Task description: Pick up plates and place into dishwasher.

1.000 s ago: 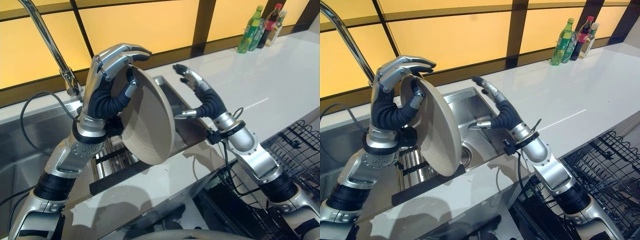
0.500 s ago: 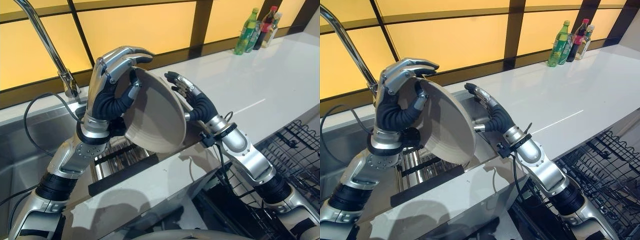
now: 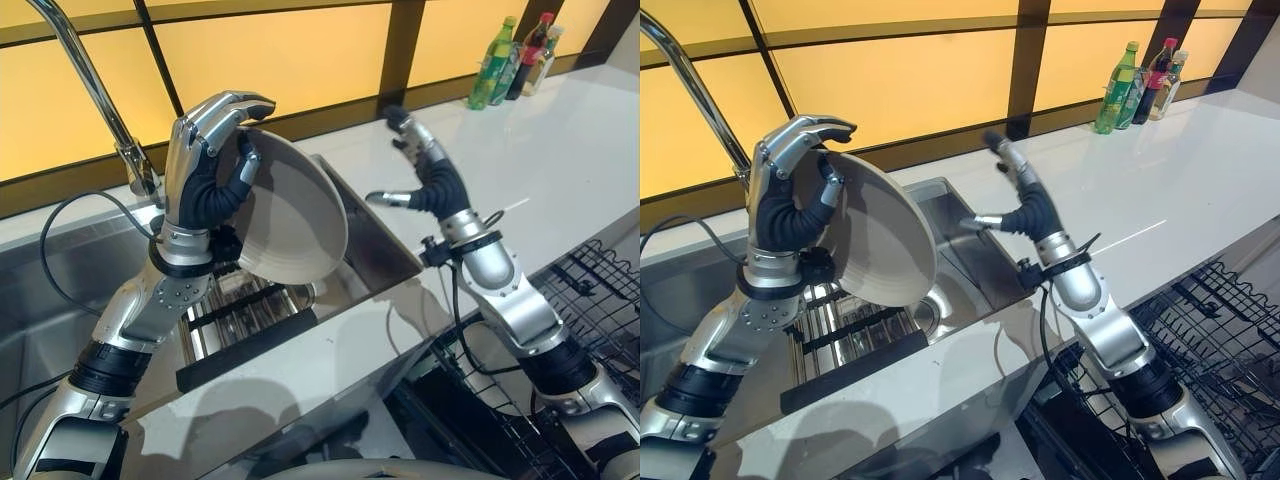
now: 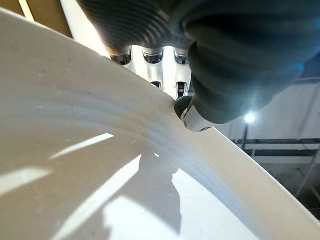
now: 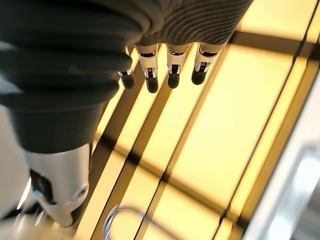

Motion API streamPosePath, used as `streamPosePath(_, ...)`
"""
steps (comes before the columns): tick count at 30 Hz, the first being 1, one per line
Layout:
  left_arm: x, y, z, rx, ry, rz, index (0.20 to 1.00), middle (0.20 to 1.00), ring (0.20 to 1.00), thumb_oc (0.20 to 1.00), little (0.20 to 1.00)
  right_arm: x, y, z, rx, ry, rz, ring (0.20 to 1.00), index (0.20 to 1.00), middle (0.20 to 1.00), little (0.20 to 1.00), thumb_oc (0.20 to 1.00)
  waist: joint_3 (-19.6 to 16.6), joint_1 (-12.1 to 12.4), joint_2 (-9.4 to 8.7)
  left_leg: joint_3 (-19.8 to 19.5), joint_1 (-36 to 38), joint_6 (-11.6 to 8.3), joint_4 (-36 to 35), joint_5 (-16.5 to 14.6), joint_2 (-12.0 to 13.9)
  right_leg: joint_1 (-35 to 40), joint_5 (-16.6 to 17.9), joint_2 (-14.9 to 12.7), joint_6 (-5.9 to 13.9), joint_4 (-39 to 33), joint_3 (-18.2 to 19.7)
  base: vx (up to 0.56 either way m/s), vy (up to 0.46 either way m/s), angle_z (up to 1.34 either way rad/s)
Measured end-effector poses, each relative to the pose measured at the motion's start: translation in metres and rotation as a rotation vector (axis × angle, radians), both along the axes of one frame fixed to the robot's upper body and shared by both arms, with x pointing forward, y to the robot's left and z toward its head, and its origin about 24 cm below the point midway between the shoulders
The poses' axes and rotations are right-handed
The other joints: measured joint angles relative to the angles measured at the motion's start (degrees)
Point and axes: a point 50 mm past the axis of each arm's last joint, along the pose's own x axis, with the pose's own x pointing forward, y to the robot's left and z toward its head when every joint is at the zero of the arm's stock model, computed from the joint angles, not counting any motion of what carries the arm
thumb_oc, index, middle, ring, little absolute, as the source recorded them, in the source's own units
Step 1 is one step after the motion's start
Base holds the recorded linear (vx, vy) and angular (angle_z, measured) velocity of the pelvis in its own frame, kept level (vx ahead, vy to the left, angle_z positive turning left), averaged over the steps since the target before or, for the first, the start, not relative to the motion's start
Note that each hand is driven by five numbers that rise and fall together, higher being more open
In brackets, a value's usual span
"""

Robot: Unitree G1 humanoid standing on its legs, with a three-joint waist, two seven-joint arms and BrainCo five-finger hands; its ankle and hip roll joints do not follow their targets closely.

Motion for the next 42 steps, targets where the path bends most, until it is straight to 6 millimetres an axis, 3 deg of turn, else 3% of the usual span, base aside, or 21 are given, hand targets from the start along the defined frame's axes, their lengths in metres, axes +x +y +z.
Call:
streamPosePath(5, 0.009, 0.016, -0.004, 0.034, 0.041, 0.080, 0.200, 0.200, 0.200, 0.200, 0.200, 0.003, -0.034, 0.019, 0.097, -0.084, -0.191, 1.000, 1.000, 1.000, 1.000, 1.000, 0.00, -0.25, 0.02, 0.33, 0.40, -0.01, -0.16, 0.00, 0.15, 0.09, 0.00, 0.07, -0.01, 0.00, 0.28, 0.01, 0.005, -0.02)
streamPosePath(11, 0.014, 0.030, -0.005, 0.041, 0.062, 0.150, 0.200, 0.200, 0.200, 0.200, 0.200, 0.002, -0.036, 0.022, 0.114, -0.072, -0.148, 1.000, 1.000, 1.000, 1.000, 1.000, -0.05, -0.58, 0.06, 1.72, 1.32, -0.14, -0.66, -0.11, 0.41, 0.07, 0.08, 0.47, -0.16, 0.00, 1.62, 0.01, 0.007, -0.11)
streamPosePath(19, 0.025, 0.028, -0.007, 0.022, 0.080, 0.170, 0.200, 0.200, 0.200, 0.200, 0.200, -0.003, 0.010, 0.003, 0.026, 0.062, 0.193, 1.000, 1.000, 1.000, 1.000, 1.000, -0.30, -1.75, 0.26, 1.93, 1.68, -0.16, -0.76, -0.10, 0.63, 0.06, 0.07, 0.70, -0.27, 0.00, 1.83, 0.00, 0.001, -0.01)
streamPosePath(32, 0.029, 0.007, -0.015, -0.009, 0.089, 0.105, 0.200, 0.200, 0.200, 0.200, 0.200, -0.016, 0.084, -0.041, 0.130, 0.382, 0.530, 1.000, 1.000, 1.000, 1.000, 1.000, -1.52, -1.45, 0.41, 1.95, 1.42, -0.22, -0.60, -0.15, 0.64, 0.17, 0.07, 0.70, -0.31, 0.00, 1.89, 0.00, 0.000, 0.00)
streamPosePath(37, 0.030, -0.004, -0.013, -0.026, 0.073, 0.069, 0.200, 0.200, 0.200, 0.200, 0.200, -0.011, 0.108, -0.054, 0.136, 0.505, 0.547, 1.000, 1.000, 1.000, 1.000, 1.000, -1.60, -0.84, 0.41, 1.62, 1.37, -0.25, -0.33, -0.17, 0.64, 0.52, 0.06, 0.68, -0.34, 0.00, 1.53, 0.01, 0.002, 0.02)
streamPosePath(42, 0.034, -0.008, -0.005, -0.040, 0.052, 0.069, 0.200, 0.200, 0.200, 0.200, 0.200, -0.012, 0.118, -0.060, 0.178, 0.596, 0.577, 1.000, 1.000, 1.000, 1.000, 1.000, -2.00, 0.28, 0.39, 1.28, 1.20, -0.32, -0.12, -0.21, 0.65, 0.59, -0.02, 0.73, -0.43, 0.00, 1.28, 0.00, -0.006, 0.01)
